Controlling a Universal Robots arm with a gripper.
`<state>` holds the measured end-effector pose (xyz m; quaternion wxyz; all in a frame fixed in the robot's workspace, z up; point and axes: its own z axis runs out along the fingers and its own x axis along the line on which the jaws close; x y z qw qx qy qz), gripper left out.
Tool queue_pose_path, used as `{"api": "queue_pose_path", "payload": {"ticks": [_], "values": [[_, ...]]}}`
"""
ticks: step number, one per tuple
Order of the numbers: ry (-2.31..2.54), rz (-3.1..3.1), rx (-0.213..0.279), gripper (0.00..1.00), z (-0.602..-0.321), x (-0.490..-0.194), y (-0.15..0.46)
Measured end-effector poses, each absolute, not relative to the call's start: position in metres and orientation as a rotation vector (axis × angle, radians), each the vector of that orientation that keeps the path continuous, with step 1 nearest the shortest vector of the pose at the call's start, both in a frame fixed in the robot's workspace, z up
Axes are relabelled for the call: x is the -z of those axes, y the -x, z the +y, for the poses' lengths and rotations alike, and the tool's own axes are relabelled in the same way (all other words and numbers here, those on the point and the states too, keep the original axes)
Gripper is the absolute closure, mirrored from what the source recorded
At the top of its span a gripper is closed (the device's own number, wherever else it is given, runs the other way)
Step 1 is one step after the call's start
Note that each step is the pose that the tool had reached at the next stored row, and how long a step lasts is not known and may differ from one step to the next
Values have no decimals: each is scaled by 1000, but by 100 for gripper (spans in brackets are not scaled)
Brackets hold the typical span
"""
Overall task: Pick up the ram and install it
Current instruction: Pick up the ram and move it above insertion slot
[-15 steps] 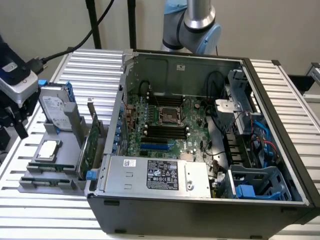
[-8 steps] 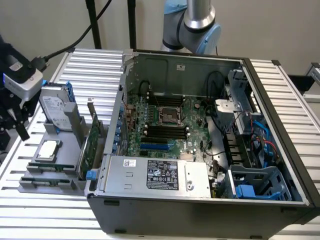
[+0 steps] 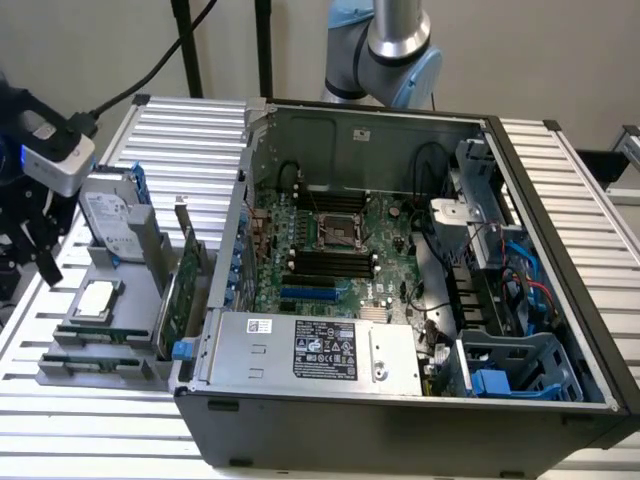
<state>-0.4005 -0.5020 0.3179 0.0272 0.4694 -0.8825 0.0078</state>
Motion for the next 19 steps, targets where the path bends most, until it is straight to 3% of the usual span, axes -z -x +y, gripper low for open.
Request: {"api": "queue_pose_path", "payload": {"ticks": [19], "values": [[-1905,-2448,-25,100,-502,-312,401]]}}
